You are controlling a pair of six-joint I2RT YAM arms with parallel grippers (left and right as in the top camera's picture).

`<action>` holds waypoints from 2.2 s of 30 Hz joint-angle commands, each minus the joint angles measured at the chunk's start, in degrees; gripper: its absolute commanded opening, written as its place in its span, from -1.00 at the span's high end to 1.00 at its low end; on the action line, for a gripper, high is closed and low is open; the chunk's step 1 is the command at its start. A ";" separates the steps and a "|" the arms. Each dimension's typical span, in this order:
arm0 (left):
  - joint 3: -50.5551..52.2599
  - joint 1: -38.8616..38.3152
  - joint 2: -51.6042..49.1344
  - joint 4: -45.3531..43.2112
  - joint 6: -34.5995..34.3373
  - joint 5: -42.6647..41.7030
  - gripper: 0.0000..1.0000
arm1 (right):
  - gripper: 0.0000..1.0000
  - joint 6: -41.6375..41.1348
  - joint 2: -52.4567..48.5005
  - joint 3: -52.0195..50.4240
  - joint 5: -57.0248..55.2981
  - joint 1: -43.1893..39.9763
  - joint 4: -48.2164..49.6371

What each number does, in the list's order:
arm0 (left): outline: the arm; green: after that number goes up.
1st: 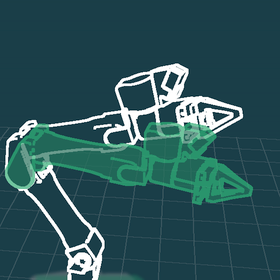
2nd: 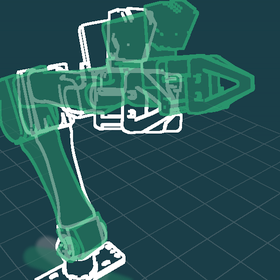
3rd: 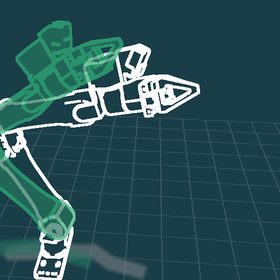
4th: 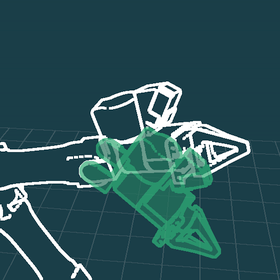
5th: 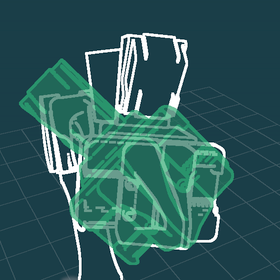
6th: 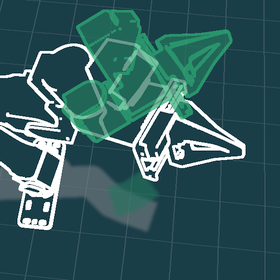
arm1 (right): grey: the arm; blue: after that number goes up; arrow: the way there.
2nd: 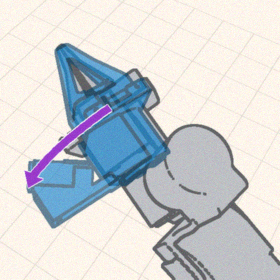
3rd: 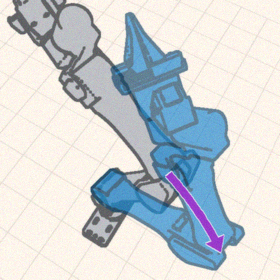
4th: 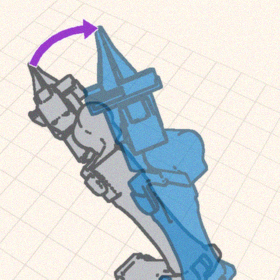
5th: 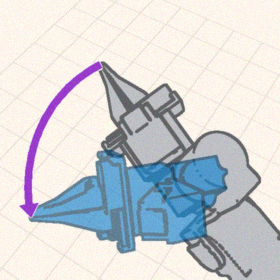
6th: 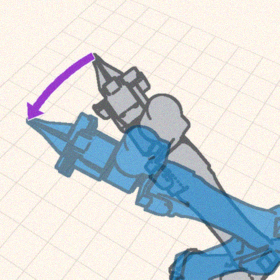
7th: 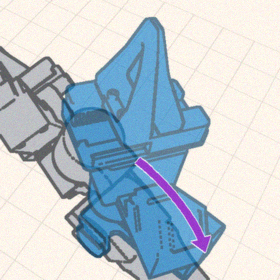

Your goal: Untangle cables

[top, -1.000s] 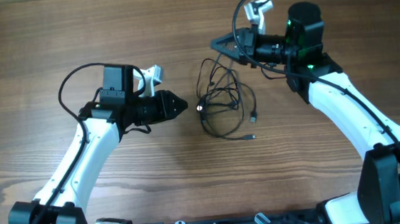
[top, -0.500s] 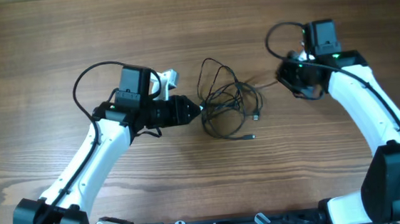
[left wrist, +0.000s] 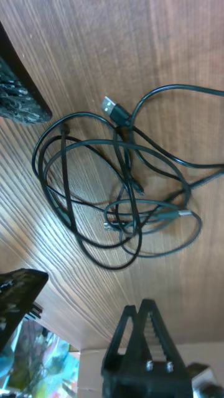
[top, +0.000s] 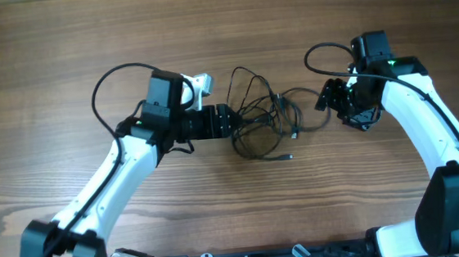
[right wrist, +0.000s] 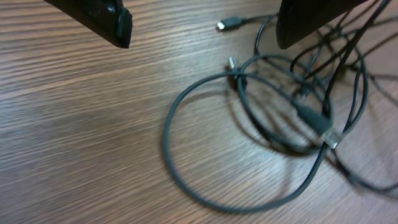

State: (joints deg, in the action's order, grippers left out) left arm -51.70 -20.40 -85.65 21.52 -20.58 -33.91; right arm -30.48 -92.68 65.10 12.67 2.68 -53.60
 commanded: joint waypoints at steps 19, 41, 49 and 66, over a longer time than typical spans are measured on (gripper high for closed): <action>-0.15 -9.49 -9.18 -3.74 -7.23 0.37 0.21 | -0.54 3.54 1.31 1.20 3.78 0.09 -0.94; -0.15 -10.19 -11.06 -20.50 -35.43 10.12 -0.44 | -0.54 4.90 1.31 1.20 4.22 0.09 -1.11; -0.15 -12.02 -14.67 -27.58 -48.37 14.78 -0.32 | -0.54 4.92 1.31 1.20 5.35 0.09 -1.44; -0.17 -4.37 -8.39 -47.65 -41.09 5.68 0.92 | -0.54 5.03 1.31 1.20 5.46 0.09 -1.49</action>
State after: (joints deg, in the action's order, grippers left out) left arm -51.59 -28.27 -99.02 -25.34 -63.70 -22.52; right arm -26.65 -92.66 65.10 17.17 2.68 -55.09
